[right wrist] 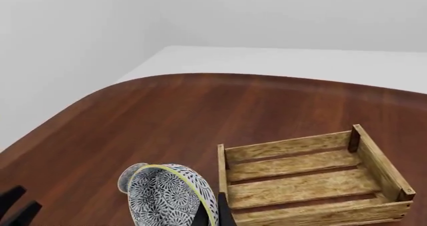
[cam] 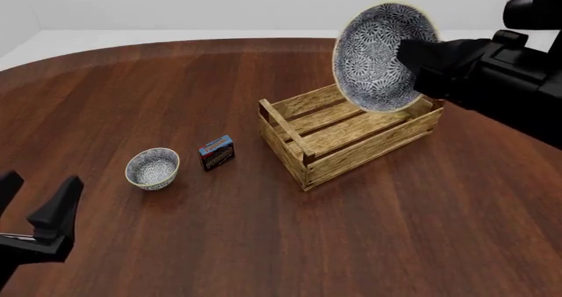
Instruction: Stack the right bowl on the left bowl and place them in the tray.
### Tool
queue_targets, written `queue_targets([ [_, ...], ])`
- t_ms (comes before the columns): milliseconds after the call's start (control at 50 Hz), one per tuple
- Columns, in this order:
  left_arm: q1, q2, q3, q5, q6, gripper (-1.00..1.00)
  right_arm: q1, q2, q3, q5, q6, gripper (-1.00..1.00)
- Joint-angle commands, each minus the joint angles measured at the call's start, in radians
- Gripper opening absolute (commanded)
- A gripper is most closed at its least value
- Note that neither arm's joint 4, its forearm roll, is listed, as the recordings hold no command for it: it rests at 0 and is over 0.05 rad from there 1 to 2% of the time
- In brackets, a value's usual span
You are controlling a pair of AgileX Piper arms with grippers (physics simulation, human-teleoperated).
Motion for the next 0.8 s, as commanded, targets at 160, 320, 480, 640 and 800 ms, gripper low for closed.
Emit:
queue_targets([
  [160, -0.146, 0.056, -0.129, 0.024, 0.026, 1.0, 0.024, 0.006, -0.006, -0.015, -0.008, -1.0],
  [320, -0.238, 0.126, -0.198, 0.006, 0.035, 1.0, 0.026, 0.005, -0.004, -0.014, -0.009, -1.0],
  [480, -0.326, 0.237, -0.248, -0.056, 0.053, 1.0, 0.034, 0.02, -0.003, -0.021, -0.013, -1.0],
  [640, -0.405, 0.303, -0.325, -0.047, 0.042, 1.0, 0.039, 0.036, -0.003, -0.029, -0.018, -1.0],
  [800, -0.466, 0.399, -0.371, -0.085, 0.043, 1.0, 0.03, 0.045, -0.004, -0.033, -0.018, -1.0],
])
